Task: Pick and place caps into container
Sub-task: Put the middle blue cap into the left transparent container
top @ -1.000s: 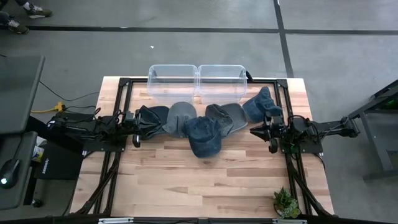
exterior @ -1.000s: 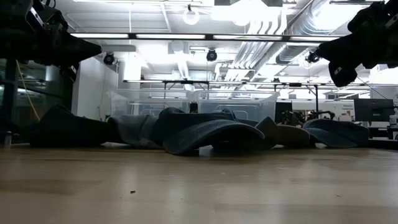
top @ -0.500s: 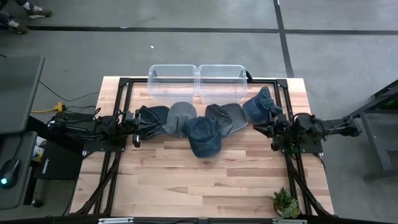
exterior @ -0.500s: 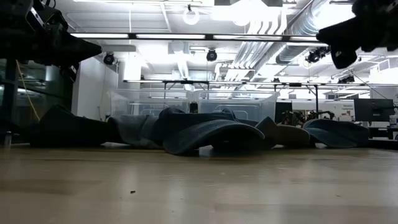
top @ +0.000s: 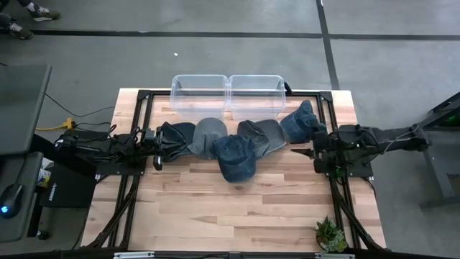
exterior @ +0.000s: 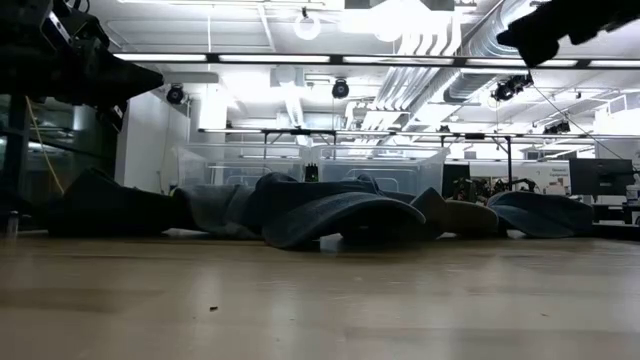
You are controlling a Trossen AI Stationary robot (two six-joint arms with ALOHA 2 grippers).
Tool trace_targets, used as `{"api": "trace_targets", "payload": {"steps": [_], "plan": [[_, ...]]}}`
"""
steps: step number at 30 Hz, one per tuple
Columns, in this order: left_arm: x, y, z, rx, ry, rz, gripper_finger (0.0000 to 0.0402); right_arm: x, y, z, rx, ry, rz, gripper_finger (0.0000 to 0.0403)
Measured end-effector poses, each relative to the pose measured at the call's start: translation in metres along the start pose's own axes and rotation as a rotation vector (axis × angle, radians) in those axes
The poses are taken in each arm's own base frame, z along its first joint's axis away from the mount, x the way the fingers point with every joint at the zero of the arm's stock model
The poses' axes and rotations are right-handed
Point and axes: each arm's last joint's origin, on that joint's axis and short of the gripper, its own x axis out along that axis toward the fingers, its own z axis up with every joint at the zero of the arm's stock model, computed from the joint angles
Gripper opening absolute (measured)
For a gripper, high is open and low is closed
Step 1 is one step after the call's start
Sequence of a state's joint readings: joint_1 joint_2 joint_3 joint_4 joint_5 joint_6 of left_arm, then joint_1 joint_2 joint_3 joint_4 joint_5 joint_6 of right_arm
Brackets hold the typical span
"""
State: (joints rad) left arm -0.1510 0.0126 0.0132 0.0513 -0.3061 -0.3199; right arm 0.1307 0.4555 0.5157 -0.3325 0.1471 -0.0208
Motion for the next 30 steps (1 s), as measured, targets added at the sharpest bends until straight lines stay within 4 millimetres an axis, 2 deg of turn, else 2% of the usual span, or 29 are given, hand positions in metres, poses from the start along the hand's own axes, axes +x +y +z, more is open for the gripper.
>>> {"api": "trace_targets", "payload": {"steps": [5, 10, 14, 22, 30], "plan": [[0.0, 0.0, 0.0, 0.0, 0.0, 0.0, 0.0001, 0.024, 0.002, 0.003, 0.006, 0.11, -0.034, 0.019], [0.0, 0.0, 0.0, 0.0, 0.0, 0.0, 0.0001, 0.048, 0.004, 0.001, 0.131, 0.152, -0.123, 0.026], [0.0, 0.0, 0.0, 0.0, 0.0, 0.0, 0.0001, 0.064, 0.005, 0.001, 0.243, 0.135, -0.188, 0.03], [0.0, 0.0, 0.0, 0.0, 0.0, 0.001, 0.0001, 0.096, -0.003, -0.008, 0.461, 0.158, -0.174, 0.0316], [0.0, 0.0, 0.0, 0.0, 0.0, 0.001, 0.0001, 0.121, -0.032, -0.018, 0.632, 0.165, -0.144, 0.0317]]}}
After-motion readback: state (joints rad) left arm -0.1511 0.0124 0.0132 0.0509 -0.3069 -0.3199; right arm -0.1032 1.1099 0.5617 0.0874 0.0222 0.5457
